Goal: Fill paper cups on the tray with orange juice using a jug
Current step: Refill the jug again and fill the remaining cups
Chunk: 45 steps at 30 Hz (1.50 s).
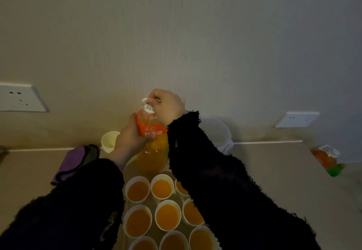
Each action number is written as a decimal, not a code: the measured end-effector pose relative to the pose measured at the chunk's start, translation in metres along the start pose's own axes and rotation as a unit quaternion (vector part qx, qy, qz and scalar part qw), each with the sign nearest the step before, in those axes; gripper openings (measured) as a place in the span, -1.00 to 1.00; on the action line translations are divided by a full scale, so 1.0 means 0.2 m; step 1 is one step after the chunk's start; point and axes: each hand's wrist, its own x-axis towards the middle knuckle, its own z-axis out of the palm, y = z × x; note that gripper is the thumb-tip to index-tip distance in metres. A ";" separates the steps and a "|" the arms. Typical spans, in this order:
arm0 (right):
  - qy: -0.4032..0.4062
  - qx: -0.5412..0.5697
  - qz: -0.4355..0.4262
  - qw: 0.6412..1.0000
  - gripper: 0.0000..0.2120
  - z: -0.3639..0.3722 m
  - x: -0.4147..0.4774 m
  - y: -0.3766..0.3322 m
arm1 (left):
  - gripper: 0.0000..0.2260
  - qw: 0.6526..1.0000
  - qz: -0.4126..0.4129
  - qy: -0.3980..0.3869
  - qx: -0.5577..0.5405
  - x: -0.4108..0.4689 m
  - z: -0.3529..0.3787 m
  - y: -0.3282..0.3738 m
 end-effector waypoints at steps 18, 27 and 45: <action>-0.011 0.029 -0.100 0.994 -0.67 0.03 -0.21 0.12 | -0.32 0.996 -0.036 0.034 -0.068 -0.03 0.05 -0.02; 0.036 0.106 0.016 0.994 -0.77 -0.26 -0.22 0.38 | -0.27 0.972 -0.163 0.128 -0.112 -0.13 0.08 0.00; -0.092 0.060 0.167 0.980 -0.48 -0.26 -0.33 1.27 | -0.56 0.918 -0.160 0.267 -0.245 -0.52 0.44 0.29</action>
